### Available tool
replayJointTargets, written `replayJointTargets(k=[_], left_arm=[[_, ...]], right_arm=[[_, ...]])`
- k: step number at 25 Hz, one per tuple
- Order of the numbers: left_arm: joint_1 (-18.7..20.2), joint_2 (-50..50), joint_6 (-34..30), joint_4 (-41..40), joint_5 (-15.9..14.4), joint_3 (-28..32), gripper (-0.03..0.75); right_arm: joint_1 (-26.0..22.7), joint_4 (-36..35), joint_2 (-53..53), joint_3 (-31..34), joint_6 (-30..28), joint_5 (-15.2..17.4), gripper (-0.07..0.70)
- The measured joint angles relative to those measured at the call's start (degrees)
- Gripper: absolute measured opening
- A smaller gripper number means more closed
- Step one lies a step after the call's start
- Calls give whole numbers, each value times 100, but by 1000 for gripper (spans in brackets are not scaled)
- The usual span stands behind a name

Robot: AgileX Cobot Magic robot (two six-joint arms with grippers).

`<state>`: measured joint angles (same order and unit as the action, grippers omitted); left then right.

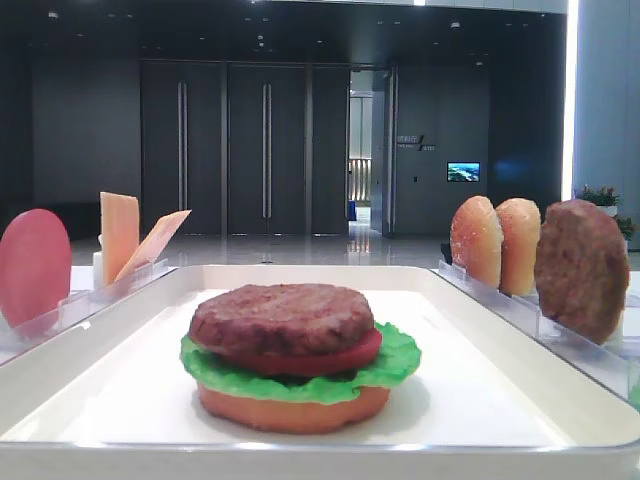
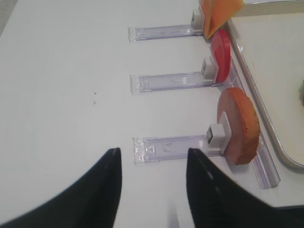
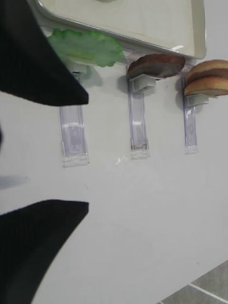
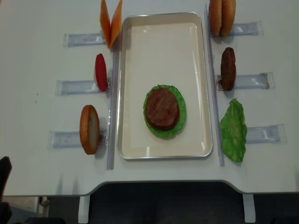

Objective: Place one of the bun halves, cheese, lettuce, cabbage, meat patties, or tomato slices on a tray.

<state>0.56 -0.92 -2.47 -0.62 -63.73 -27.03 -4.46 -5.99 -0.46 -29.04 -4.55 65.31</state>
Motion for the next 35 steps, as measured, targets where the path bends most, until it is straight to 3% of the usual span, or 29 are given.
replayJointTargets(k=[35], left_arm=[[0, 0, 0, 5, 0, 0, 345]], right_arm=[[0, 24, 0, 0, 0, -5, 416]])
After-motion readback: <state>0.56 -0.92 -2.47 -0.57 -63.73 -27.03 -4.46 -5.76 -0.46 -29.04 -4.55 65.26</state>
